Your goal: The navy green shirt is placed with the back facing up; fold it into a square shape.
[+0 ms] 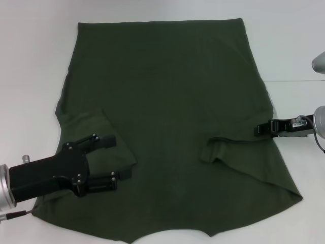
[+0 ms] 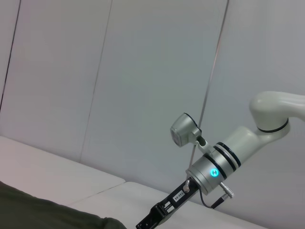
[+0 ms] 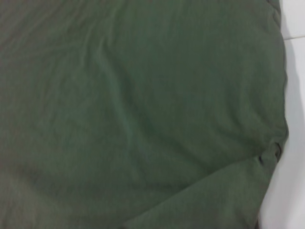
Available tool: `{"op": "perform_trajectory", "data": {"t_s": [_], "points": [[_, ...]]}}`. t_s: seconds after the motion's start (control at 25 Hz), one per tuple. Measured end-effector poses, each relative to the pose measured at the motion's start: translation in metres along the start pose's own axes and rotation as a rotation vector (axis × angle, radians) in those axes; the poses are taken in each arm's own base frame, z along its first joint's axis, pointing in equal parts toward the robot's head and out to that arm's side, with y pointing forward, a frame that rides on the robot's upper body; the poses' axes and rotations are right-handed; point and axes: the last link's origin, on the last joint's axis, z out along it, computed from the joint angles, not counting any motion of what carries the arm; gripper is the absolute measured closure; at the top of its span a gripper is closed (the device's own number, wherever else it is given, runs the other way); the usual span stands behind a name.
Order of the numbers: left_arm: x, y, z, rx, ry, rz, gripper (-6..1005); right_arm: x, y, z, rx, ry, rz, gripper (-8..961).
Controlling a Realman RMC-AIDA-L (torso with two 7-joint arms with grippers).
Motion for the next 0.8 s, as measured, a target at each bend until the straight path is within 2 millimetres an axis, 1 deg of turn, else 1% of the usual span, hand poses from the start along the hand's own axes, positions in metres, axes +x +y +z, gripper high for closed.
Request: {"op": "perform_trajectory", "data": {"t_s": [0.28, 0.48, 0.72, 0.8], "points": [[0.000, 0.000, 0.000, 0.000, 0.000, 0.002, 51, 0.002, 0.003, 0.003, 0.000, -0.004, -0.004, 478], [0.000, 0.000, 0.000, 0.002, 0.001, 0.002, 52, -0.001, 0.003, 0.001, -0.002, -0.007, -0.024, 712], [-0.001, 0.000, -0.001, 0.004, 0.000, 0.001, 52, -0.006, -0.005, -0.007, 0.015, 0.000, -0.046, 888], [0.000, 0.000, -0.001, 0.004, 0.001, 0.002, 52, -0.008, -0.006, -0.008, 0.014, 0.007, -0.053, 887]]}}
